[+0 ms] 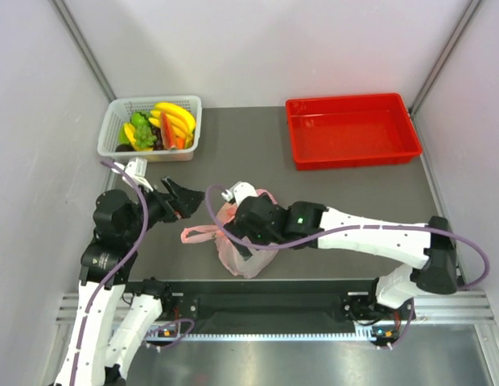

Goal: Untie the knot of the plastic bag and take out the fruit

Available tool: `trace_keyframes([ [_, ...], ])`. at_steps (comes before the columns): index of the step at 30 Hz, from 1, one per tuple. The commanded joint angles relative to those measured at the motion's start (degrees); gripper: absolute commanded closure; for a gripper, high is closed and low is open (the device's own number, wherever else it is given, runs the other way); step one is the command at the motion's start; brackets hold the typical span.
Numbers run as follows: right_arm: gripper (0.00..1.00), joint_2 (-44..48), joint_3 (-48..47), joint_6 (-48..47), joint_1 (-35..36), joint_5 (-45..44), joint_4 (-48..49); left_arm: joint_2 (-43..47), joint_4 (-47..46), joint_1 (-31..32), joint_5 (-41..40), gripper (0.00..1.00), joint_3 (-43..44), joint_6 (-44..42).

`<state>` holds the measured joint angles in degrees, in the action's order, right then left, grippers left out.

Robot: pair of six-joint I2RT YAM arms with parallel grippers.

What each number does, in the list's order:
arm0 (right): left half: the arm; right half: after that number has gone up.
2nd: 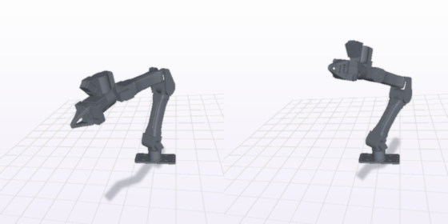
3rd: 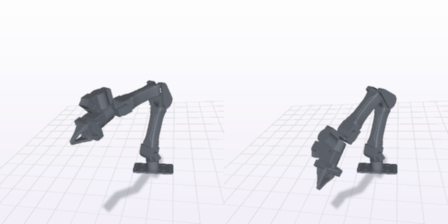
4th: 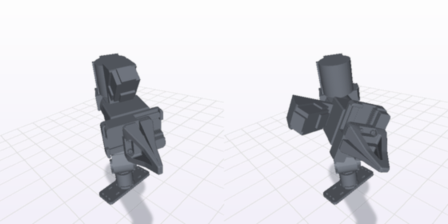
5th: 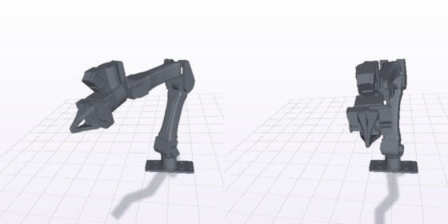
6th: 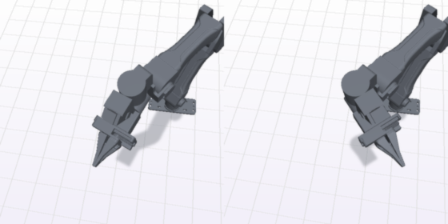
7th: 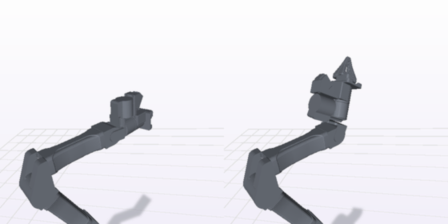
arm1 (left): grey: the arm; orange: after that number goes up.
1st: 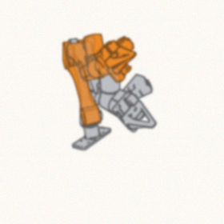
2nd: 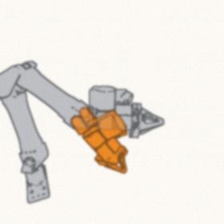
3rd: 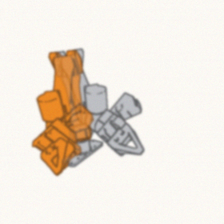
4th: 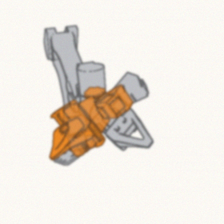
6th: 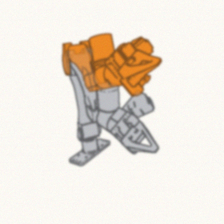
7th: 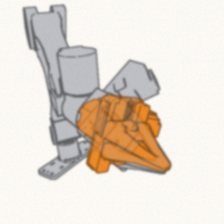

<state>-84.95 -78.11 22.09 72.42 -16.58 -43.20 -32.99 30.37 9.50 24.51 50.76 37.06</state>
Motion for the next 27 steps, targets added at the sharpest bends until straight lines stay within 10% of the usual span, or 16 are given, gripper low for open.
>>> trace_keyframes([
  [1, 0.02, -1.79, -4.07, 2.17, 2.45, -8.89, -0.48, -1.1, 5.57, 0.17, -6.76, 0.01, 2.41, -2.34],
  [9, 0.16, -5.49, -0.39, 4.11, 3.08, -11.64, 8.12, -2.6, 4.62, 0.17, -7.9, 0.01, 0.39, -1.73],
  [16, 0.59, -6.73, 4.26, 2.7, 3.16, -10.06, 9.1, -6.02, 2.77, 0.17, -6.94, 0.03, -2.15, -0.23],
  [24, 0.54, -4.17, 9.02, 0.77, 2.81, -7.33, 12.79, -9.45, -2.59, 0.26, -3.69, 0.05, -6.29, 1.52],
  [27, 0.77, -4.0, 9.55, -0.29, 2.64, -7.06, 12.18, -11.64, -5.32, 0.69, -2.11, 0.06, -7.26, 2.4],
])
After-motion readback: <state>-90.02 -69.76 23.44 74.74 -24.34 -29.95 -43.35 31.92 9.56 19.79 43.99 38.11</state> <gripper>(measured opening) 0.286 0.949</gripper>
